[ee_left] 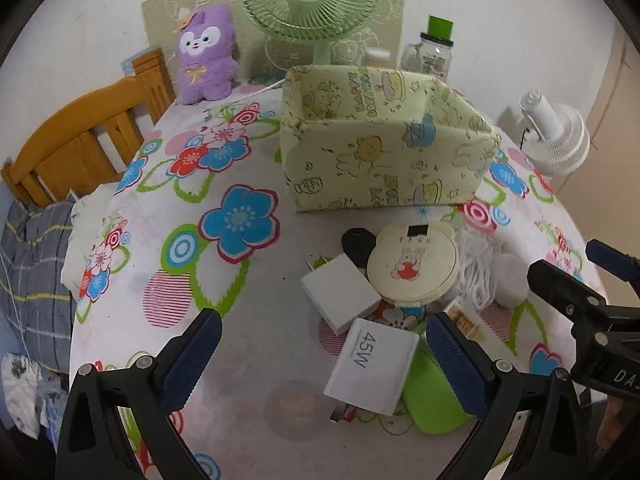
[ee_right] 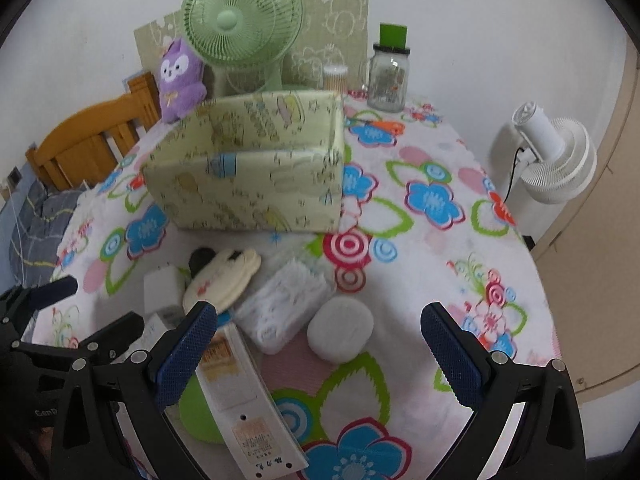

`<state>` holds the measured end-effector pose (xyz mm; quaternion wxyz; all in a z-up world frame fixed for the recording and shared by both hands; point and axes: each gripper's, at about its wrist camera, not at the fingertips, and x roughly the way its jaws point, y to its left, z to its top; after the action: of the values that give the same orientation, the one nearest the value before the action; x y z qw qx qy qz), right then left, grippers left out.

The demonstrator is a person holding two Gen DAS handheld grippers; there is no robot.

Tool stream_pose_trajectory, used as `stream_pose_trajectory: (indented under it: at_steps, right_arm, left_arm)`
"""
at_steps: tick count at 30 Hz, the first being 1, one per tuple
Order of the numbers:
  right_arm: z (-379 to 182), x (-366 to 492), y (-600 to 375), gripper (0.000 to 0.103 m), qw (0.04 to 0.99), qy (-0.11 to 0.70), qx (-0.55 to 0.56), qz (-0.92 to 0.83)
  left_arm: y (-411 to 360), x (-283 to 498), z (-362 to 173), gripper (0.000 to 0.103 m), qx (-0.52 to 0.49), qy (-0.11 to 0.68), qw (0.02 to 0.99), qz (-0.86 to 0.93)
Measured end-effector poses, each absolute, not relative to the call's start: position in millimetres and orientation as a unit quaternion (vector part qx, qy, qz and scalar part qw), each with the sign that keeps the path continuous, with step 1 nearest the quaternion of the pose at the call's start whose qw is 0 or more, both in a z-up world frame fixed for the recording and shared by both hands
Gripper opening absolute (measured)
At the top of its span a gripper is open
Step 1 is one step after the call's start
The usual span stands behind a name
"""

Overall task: Organize rigid objects
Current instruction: 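Lower the left tool onto the white charger while the right tool approaches the white box, then close the left tool on the white charger while the right tool grasps the white box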

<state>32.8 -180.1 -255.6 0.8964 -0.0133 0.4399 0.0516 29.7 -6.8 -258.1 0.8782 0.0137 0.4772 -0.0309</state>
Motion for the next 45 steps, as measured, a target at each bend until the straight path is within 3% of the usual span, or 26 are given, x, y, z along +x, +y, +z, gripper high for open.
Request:
stream_pose_trajectory:
  at_steps: [15,27,32,41,45]
  right_arm:
    - [-284.1,28.4,-177.9,0.103,0.890,0.453,-0.012,0.047]
    - [-291.4,19.2,-169.8,0.103,0.887,0.458,-0.013,0.058]
    - [-292.1,17.1,-167.9,0.103,0.886,0.460,-0.010,0.059]
    - [-297.3,17.1,-155.5,0.103,0.881,0.468,-0.009,0.070]
    - [-301.1,17.0,-145.2,0.098,0.878,0.472,-0.019,0.079]
  left_arm:
    - [-19.4,31.6,-292.8,0.097,0.026,0.494,0.867,-0.056]
    - [-20.6,20.8,-302.4,0.074,0.015,0.505,0.860,-0.074]
    - [-20.7,18.7,-303.9,0.057,0.000,0.496,0.863,-0.092]
    - [-12.1,10.5,-302.3,0.052,-0.010,0.497,0.863,-0.087]
    - [-6.3,4.2,-302.1,0.052,0.000,0.502,0.861,-0.083]
